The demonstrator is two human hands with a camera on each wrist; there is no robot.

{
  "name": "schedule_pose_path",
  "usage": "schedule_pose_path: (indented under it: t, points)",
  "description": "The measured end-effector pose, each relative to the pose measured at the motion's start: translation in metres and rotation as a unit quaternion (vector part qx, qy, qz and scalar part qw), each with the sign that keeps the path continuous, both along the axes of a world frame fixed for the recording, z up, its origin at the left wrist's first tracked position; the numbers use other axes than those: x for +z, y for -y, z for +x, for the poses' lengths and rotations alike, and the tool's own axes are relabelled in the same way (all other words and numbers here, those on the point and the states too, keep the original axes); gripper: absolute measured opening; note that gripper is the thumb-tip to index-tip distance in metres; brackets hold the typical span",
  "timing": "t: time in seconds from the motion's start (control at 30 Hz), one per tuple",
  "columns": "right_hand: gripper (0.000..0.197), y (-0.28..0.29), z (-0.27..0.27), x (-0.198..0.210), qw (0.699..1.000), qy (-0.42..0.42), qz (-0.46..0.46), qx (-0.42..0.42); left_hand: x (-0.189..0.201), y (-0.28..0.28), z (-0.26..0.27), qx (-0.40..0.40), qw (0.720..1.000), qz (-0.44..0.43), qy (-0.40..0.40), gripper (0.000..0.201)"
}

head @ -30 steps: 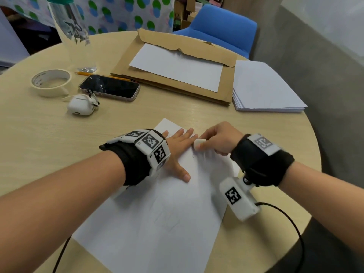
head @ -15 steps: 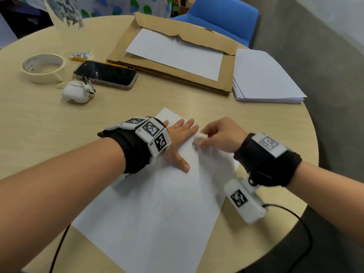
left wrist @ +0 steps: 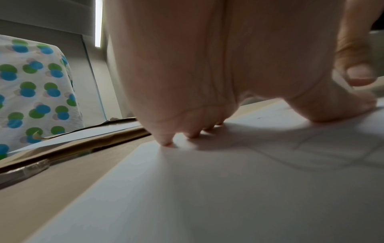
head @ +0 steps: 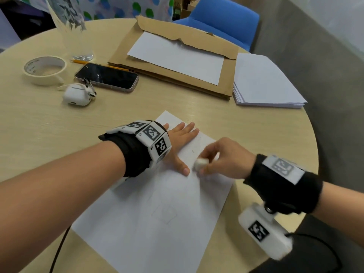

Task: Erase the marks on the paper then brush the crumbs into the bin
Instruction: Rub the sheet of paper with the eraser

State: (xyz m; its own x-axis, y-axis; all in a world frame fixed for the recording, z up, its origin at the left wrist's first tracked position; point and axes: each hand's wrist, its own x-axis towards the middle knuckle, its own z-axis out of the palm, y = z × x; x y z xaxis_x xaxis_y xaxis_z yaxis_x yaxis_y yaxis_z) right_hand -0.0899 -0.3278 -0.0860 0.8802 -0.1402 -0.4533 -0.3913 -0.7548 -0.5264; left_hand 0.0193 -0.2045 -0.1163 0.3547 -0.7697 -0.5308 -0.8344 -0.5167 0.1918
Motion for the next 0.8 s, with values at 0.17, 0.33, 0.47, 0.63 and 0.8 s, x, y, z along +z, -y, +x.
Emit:
schedule_pose_path:
  t: [0.17, 0.33, 0.47, 0.63, 0.8]
  points:
    - [0.015, 0.014, 0.034, 0.006, 0.997, 0.024, -0.001, -0.073, 0.004, 0.001, 0.0, -0.004, 1.0, 0.004, 0.0, 0.118]
    - [0.015, 0.004, 0.012, -0.001, 0.996, 0.079, -0.026, -0.042, 0.003, 0.001, 0.0, -0.004, 1.0, 0.007, 0.006, 0.118]
    - [0.01, 0.003, 0.002, 0.002, 1.0, 0.006, 0.005, 0.008, 0.001, 0.002, 0.001, -0.004, 1.0, 0.01, 0.005, 0.119]
    - [0.017, 0.015, 0.042, -0.001, 0.992, 0.079, -0.039, -0.092, 0.003, 0.001, 0.0, 0.002, 1.0, -0.001, 0.005, 0.118]
    - [0.019, 0.003, 0.0, -0.001, 0.998, 0.048, -0.045, 0.002, 0.001, 0.002, 0.002, -0.005, 1.0, 0.011, 0.003, 0.12]
